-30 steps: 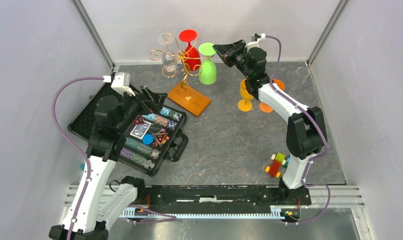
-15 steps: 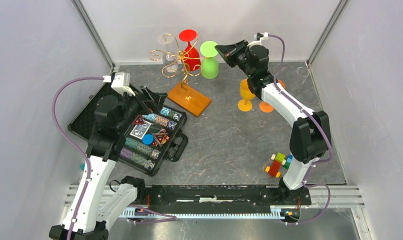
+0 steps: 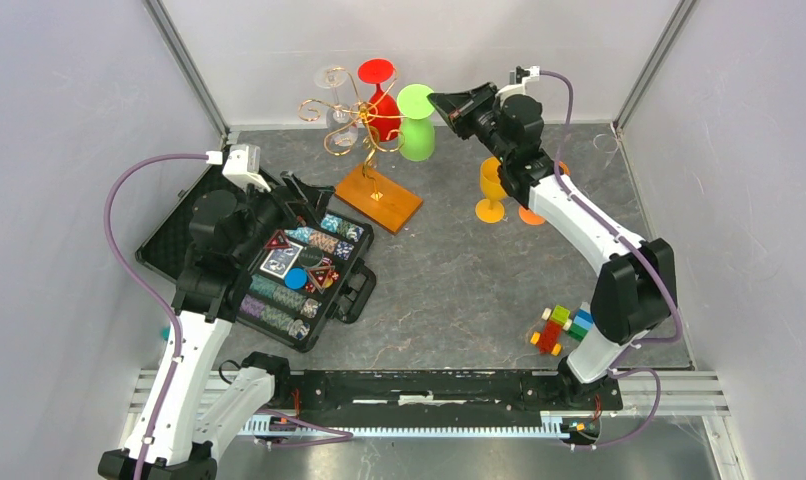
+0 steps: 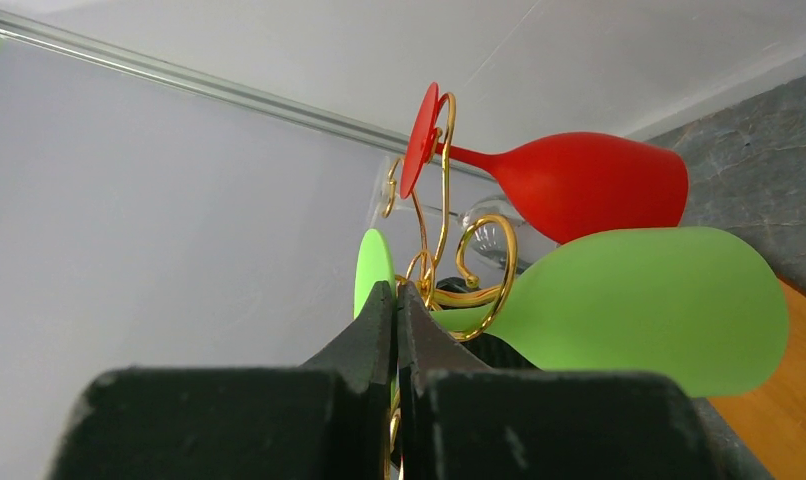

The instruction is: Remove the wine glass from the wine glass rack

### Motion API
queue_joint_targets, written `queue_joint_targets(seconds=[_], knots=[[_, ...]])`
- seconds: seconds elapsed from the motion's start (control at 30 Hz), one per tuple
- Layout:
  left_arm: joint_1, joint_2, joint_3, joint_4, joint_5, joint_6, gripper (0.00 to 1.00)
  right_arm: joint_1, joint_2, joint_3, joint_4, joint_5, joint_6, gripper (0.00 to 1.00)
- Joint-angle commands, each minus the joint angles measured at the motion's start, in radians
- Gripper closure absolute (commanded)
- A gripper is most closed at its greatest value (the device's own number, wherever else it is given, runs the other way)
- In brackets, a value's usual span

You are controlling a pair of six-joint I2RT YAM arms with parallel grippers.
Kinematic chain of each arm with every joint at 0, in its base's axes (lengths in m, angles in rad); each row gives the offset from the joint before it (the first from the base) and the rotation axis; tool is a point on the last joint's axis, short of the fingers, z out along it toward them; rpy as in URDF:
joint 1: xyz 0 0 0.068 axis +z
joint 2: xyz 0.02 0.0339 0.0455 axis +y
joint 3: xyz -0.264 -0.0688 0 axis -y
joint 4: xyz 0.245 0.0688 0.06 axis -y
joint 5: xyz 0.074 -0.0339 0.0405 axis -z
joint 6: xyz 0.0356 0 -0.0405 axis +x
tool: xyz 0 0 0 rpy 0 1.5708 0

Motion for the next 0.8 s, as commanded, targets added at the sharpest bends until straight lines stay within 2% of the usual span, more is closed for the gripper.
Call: queue_joint_targets(seconds=[0.0, 0.47, 0.77], knots=[[0.007, -0.002, 0.002, 0.026, -0.014, 0.026, 0.00, 0.026, -0.024, 0.010, 0.035, -0.007, -0.001, 1.00], [0.007, -0.005, -0.008, 0.041, 0.003, 0.018, 0.00, 0.034, 0.156, 0.190, 0.092, -0.002, 0.009, 1.00], [0.007, -0.007, -0.010, 0.039, 0.002, 0.024, 0.00, 0.027, 0.173, 0.268, 0.029, 0.145, -0.092, 1.00]])
